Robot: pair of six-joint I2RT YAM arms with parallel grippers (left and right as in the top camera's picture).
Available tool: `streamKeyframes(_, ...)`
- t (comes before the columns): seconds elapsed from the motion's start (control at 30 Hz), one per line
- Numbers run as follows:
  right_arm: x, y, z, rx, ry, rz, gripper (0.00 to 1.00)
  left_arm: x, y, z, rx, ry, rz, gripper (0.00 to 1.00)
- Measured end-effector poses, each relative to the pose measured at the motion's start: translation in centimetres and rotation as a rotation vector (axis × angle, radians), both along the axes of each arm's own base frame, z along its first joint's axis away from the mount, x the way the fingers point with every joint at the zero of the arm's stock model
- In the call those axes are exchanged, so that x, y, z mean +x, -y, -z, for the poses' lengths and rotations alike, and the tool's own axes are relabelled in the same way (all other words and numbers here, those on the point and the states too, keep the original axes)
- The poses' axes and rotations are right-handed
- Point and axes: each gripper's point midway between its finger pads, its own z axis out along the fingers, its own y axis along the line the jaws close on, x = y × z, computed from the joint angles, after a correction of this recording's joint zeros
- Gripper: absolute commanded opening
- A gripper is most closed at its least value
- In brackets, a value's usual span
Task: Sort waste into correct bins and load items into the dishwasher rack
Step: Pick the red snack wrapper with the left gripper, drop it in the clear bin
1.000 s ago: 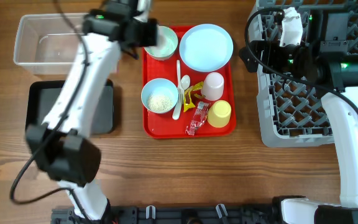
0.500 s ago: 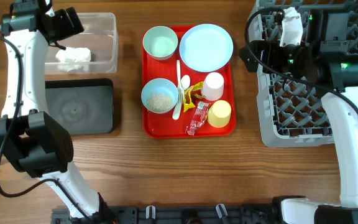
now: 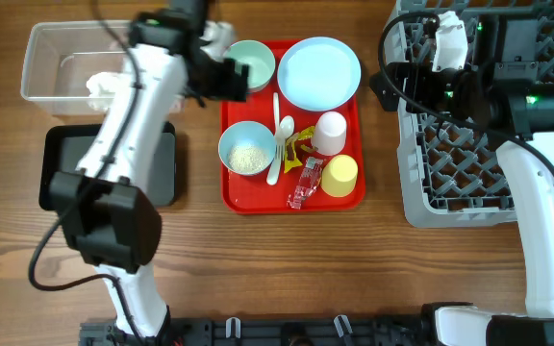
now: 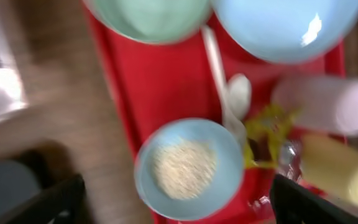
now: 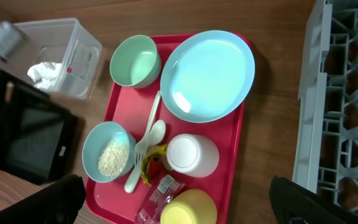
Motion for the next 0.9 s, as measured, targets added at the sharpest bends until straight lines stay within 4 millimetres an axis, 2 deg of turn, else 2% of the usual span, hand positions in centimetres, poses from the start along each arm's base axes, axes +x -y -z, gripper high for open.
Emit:
streamKeyframes(0.07, -0.1, 0.0, 0.4, 0.001, -0.017, 0.002, 1.00, -3.0, 2.7, 1.3, 0.024, -0.077, 0.089, 0.84)
streamKeyframes(0.2, -0.1, 0.0, 1.5, 0.001, -0.060, 0.005, 1.00, -8.7, 5.0, 4.8, 0.071, -0.248, 0.194, 0.81)
streamKeyframes(0.3, 0.3, 0.0, 2.5, 0.000, -0.088, 0.005, 0.95, -11.4, 7.2, 6.4, 0.047, -0.309, 0.260, 0.82)
streamKeyframes(0.4, 0.4, 0.0, 3.4, 0.000, -0.122, 0.008, 0.95, -13.4, 10.5, 7.5, 0.025, -0.307, 0.334, 0.82)
streamKeyframes(0.5, 0.4, 0.0, 3.6, 0.000, -0.128, 0.008, 0.95, -15.9, 13.0, 8.9, 0.056, -0.305, 0.374, 0.79)
streamKeyframes(0.6, 0.4, 0.0, 3.6, 0.000, -0.127, 0.008, 0.95, -16.8, 14.0, 10.5, 0.082, -0.284, 0.344, 0.74)
streamKeyframes(0.73, 0.4, 0.0, 3.6, 0.000, -0.127, 0.008, 0.95, -16.9, 13.3, 13.0, 0.146, -0.255, 0.245, 0.75)
streamKeyframes(0.83, 0.4, 0.0, 3.6, 0.000, -0.126, 0.008, 0.95, -16.2, 13.0, 14.0, 0.173, -0.205, 0.200, 0.76)
streamKeyframes(0.9, 0.4, 0.0, 3.6, 0.000, -0.127, 0.008, 0.95, -15.5, 13.2, 14.2, 0.167, -0.172, 0.183, 0.67)
